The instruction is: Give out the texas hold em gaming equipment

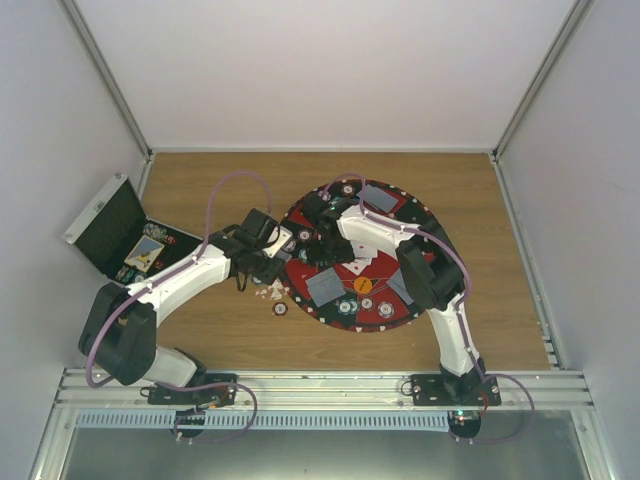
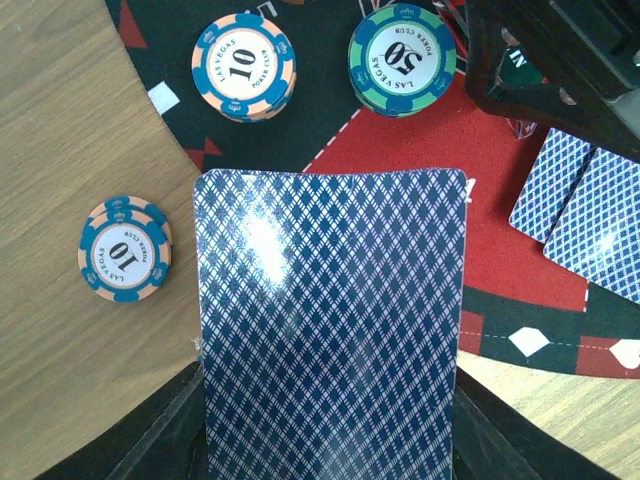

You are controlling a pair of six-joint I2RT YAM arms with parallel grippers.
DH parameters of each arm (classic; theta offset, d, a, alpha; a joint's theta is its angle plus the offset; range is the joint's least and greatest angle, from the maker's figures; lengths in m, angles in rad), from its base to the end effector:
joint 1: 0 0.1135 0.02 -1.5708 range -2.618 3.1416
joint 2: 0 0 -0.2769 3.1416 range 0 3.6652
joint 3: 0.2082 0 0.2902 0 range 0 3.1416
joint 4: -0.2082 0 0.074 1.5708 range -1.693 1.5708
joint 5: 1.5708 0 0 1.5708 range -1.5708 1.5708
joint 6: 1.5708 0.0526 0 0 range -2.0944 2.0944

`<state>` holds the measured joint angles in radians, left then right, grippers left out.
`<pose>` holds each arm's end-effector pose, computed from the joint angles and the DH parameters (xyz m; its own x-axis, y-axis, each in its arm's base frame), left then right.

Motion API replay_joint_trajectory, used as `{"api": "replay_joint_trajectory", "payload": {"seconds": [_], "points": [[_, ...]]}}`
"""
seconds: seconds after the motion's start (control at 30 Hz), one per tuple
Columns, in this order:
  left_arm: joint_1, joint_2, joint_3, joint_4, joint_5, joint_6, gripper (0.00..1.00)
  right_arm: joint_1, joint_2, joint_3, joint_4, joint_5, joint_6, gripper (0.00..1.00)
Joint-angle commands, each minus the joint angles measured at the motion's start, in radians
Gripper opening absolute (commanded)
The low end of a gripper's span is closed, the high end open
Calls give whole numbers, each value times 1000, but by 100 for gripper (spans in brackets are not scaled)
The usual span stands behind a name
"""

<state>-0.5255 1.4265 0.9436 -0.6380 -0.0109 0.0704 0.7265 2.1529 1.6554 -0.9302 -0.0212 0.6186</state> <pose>0.2724 -0.1573 0.1948 -0.7421 0.5116 -0.4331 0.5511 0.8335 0.0404 0.3494 0.3120 0.1367 -0.9892 -0.1034 -0.1040 -0.1138 0.9885 0.0998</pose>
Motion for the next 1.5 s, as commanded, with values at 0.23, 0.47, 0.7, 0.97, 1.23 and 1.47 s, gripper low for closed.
{"api": "replay_joint_trajectory", "payload": {"seconds": [0.23,0.47,0.7,0.97,1.23,1.47], "points": [[2,-38,-15,59,38,-8,54,24,45,37,-25,65,29,68],[2,-44,-17,61,41,-8,54,36,36,57,-49,96,29,58],[2,-57,-18,60,39,-8,54,37,-25,93,-108,155,20,56],[2,-70,-20,57,29,-7,54,-6,-133,95,-154,167,-7,55],[2,-78,-17,48,25,-1,54,-232,-195,9,-70,94,-99,53],[2,-89,-17,46,20,5,54,-414,-129,-2,39,1,-269,53]]}}
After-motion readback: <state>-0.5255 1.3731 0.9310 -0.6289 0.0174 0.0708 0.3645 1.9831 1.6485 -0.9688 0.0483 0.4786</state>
